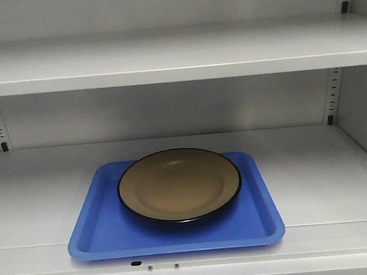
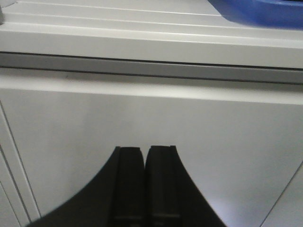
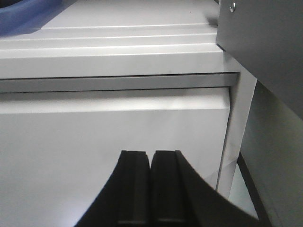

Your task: Place disk in tray to left cabinet

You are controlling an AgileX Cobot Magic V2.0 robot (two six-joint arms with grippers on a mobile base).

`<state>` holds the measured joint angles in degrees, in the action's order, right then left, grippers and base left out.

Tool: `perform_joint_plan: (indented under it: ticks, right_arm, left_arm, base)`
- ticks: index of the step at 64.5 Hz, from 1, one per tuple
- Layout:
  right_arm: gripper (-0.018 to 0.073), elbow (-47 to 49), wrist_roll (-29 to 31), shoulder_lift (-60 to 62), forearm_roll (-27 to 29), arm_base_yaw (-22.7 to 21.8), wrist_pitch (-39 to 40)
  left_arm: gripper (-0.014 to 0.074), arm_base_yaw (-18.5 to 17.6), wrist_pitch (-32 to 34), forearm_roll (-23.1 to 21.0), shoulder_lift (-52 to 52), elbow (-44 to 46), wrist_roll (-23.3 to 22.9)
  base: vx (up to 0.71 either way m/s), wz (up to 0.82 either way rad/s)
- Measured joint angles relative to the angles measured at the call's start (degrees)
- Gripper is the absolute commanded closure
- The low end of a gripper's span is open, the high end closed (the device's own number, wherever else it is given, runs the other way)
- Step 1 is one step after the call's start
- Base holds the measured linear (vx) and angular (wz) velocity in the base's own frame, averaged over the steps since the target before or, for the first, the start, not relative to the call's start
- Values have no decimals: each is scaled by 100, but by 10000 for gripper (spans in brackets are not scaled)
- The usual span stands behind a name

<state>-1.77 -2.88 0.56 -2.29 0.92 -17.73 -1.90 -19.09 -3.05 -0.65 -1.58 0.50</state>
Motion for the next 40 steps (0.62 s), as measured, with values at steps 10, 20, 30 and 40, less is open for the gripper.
perform_joint_plan:
  ticks: [10, 20, 30, 40]
  right_arm:
    - [568, 0, 0, 0, 0, 0, 0]
    - [568, 0, 0, 0, 0, 0, 0]
    - [568, 0, 0, 0, 0, 0, 0]
    - [568, 0, 0, 0, 0, 0, 0]
  left_arm:
    - [603, 0, 0, 0, 0, 0, 0]
    - [603, 0, 0, 0, 0, 0, 0]
    - [603, 0, 0, 0, 0, 0, 0]
    - [603, 0, 0, 0, 0, 0, 0]
  base:
    - [0, 0]
    - [0, 0]
    - [0, 0]
    - [0, 0]
